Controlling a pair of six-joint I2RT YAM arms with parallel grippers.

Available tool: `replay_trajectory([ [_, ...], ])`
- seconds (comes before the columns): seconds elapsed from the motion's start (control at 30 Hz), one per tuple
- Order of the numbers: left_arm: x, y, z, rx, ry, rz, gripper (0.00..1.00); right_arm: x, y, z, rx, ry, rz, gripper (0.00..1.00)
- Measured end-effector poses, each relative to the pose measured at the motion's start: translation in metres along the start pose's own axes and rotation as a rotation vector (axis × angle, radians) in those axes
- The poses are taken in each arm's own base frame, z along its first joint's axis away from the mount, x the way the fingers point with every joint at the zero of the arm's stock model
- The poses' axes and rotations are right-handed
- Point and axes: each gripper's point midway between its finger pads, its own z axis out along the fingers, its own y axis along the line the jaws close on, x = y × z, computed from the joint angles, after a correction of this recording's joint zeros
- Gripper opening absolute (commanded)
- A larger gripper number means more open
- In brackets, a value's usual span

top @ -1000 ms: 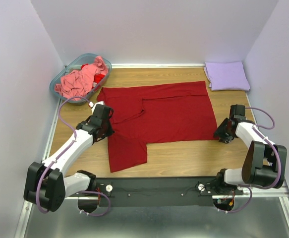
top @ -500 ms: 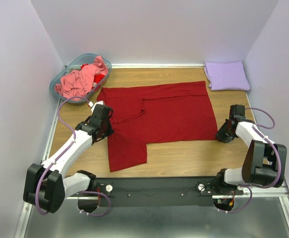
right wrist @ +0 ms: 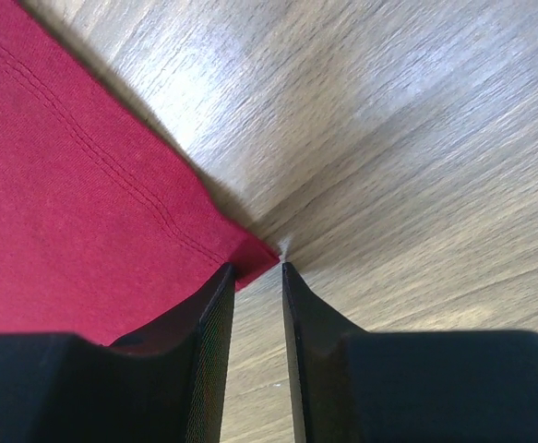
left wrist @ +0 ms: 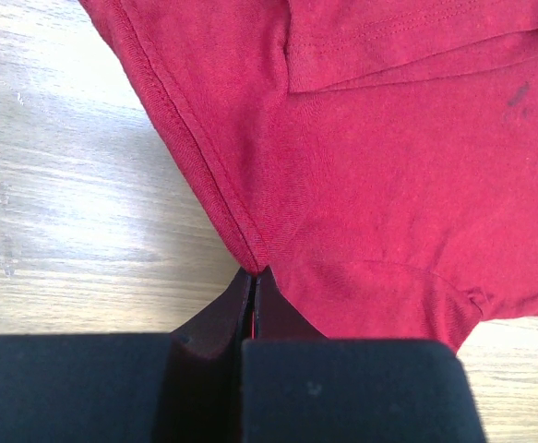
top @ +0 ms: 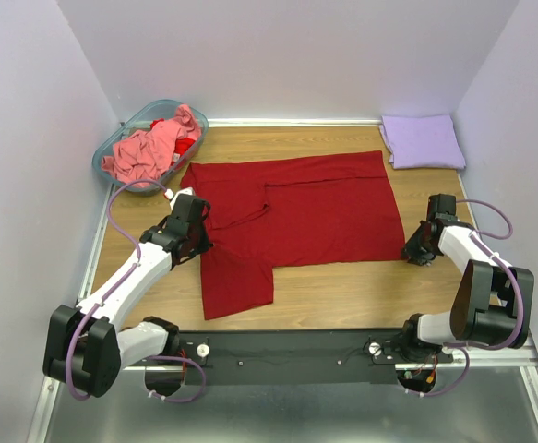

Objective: Fold and stack the t-shirts
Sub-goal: Fold the tshirt

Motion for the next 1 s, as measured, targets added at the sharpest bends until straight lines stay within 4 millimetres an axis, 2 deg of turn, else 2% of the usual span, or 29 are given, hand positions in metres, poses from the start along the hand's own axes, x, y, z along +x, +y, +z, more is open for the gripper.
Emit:
replay_trajectory([
  [0.53, 0.0, 0.0, 0.0, 0.001, 0.0, 0.001, 0.0, -0.011, 0.007, 0.004, -0.02, -0.03, 0.0, 0.34],
  [0.63, 0.0, 0.0, 0.0, 0.001, 0.001, 0.003, 0.0, -0.011, 0.007, 0.004, -0.021, -0.033, 0.0, 0.26],
  [0.73, 0.0, 0.0, 0.0, 0.001, 0.001, 0.004, 0.0, -0.012, 0.007, 0.004, -0.021, -0.034, -0.001, 0.08],
  [0.8, 0.0, 0.0, 0.0, 0.002, 0.001, 0.004, 0.0, -0.012, 0.007, 0.004, -0.021, -0.034, -0.005, 0.01],
  [1.0, 0.002, -0.002, -0.001, 0.014, 0.011, 0.006, 0.0, -0.014, 0.007, -0.004, -0.03, -0.057, -0.007, 0.0],
])
